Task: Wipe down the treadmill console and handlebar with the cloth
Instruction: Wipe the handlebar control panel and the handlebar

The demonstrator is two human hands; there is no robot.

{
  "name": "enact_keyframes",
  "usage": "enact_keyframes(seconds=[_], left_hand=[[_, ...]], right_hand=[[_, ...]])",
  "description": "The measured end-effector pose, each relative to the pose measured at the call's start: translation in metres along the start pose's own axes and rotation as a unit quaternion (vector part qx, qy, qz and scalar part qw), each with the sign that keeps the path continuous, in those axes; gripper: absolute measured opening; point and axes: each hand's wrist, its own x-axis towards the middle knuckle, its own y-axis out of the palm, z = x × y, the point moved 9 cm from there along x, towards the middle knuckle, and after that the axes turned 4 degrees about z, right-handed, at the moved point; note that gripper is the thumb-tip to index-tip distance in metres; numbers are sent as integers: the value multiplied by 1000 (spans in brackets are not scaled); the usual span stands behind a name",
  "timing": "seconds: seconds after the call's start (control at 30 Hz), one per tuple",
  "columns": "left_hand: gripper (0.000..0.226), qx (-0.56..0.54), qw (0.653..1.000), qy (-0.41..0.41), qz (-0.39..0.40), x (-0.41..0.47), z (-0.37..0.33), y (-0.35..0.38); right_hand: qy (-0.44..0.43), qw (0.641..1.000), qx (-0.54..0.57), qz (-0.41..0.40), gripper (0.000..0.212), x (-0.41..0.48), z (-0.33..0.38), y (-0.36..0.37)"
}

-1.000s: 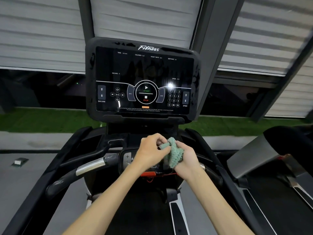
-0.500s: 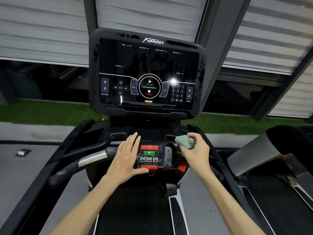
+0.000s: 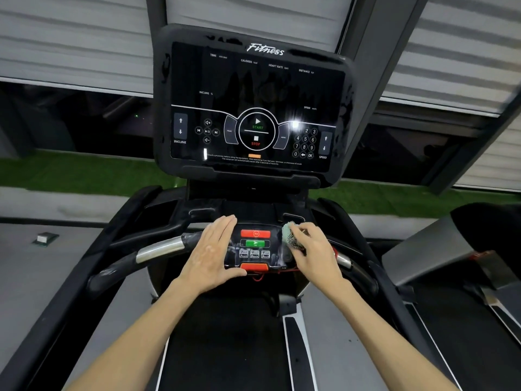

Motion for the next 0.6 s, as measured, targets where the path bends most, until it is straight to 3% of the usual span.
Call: enact_keyframes(seconds=[0.4,0.6], left_hand=[[122,21,1000,-1,-18,-1,-2,-1],[120,34,999,6,-21,-1,-3,-3]], right_hand=[[-50,995,0,84,56,-54,6,27],[-6,1000,1,23,48,-2,0,8]])
